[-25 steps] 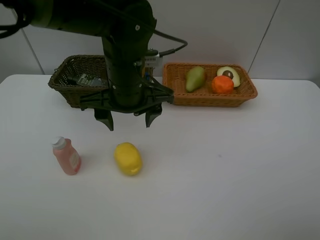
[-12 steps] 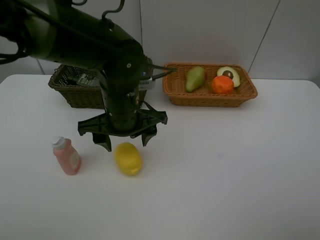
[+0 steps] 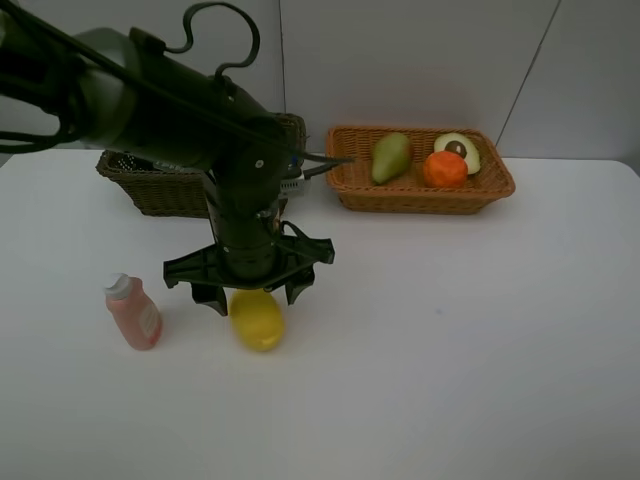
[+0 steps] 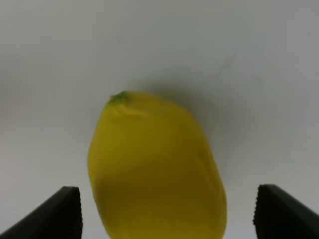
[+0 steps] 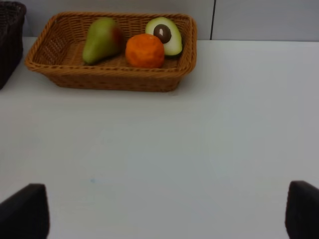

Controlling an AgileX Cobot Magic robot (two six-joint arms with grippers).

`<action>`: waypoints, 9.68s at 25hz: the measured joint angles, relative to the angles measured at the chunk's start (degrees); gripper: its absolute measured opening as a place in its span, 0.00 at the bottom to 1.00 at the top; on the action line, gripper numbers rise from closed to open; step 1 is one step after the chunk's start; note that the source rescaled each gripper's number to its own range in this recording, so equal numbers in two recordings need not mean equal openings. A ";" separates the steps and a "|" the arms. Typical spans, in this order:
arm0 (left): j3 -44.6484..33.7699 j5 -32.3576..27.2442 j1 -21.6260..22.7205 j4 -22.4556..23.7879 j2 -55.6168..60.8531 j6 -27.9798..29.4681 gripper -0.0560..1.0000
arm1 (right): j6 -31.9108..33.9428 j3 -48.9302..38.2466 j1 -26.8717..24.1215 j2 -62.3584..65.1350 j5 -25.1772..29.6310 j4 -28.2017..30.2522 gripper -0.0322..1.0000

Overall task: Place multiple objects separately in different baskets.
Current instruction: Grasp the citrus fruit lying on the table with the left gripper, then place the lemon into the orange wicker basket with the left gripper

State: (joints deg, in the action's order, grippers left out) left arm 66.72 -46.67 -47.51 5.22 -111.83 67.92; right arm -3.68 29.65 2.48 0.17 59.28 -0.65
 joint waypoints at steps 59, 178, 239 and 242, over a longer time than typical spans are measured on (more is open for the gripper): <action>0.00 -2.88 0.00 0.11 -2.36 -2.17 0.79 | 0.00 0.00 0.00 0.00 0.00 0.00 1.00; 48.72 22.50 4.27 10.54 -20.12 -38.19 0.79 | 0.00 0.00 0.00 0.00 0.00 0.00 1.00; 48.72 23.02 2.94 17.19 -26.07 -38.39 1.00 | 0.00 0.00 0.00 0.00 0.00 0.00 1.00; 48.77 17.41 2.85 16.70 -23.33 -38.55 1.00 | 0.00 0.00 0.00 0.00 0.00 0.00 1.00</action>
State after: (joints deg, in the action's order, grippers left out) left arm 115.49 -29.26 -44.66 21.92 -135.17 29.38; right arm -3.68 29.65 2.48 0.17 59.28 -0.65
